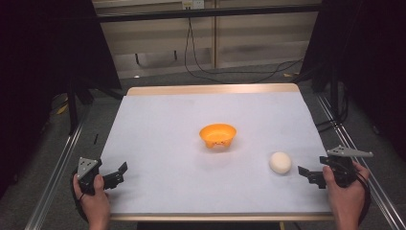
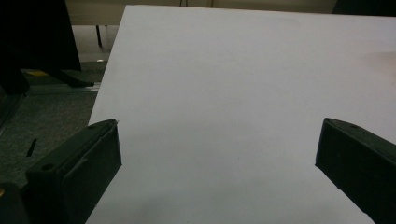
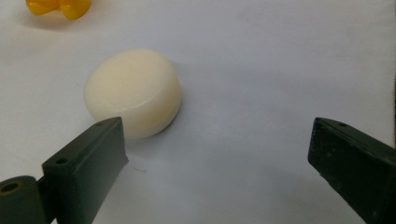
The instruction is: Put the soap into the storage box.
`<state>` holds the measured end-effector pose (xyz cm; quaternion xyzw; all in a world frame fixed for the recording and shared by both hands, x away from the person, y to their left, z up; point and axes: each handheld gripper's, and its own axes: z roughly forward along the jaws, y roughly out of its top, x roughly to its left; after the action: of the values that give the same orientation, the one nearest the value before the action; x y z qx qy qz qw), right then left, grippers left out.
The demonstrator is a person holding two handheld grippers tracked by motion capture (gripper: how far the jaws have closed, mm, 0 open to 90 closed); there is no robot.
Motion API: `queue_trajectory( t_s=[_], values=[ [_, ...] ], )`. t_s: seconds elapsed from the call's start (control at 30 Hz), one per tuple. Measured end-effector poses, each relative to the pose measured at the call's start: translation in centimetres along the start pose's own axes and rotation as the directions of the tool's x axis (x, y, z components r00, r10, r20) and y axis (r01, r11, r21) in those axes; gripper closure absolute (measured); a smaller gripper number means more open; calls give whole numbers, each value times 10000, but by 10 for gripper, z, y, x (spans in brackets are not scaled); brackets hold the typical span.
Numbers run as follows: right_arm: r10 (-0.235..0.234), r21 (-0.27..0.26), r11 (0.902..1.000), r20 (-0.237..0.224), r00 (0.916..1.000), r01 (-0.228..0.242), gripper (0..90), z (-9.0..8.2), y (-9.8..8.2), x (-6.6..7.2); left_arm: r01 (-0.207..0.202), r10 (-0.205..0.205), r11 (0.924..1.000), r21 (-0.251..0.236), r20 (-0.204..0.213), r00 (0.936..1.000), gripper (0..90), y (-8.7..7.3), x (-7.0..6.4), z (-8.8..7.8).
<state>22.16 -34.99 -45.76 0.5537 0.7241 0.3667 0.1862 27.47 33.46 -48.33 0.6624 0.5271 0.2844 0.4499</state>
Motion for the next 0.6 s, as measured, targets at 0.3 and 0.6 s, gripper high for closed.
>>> queue_trajectory(
  t_s=[0.3, 0.6],
  values=[
    [-322, 314, 9989, -615, 9976, 341, 79, 7, 9, 12, -11, 11, 10000, -20, -25, 10000, 0, 0, 0, 0],
    [-404, 660, 9967, -1021, 9940, 473, 118, 21, 15, 22, -38, 38, 10000, 0, -14, 10000, 0, 0, -1, 0]
  ],
)
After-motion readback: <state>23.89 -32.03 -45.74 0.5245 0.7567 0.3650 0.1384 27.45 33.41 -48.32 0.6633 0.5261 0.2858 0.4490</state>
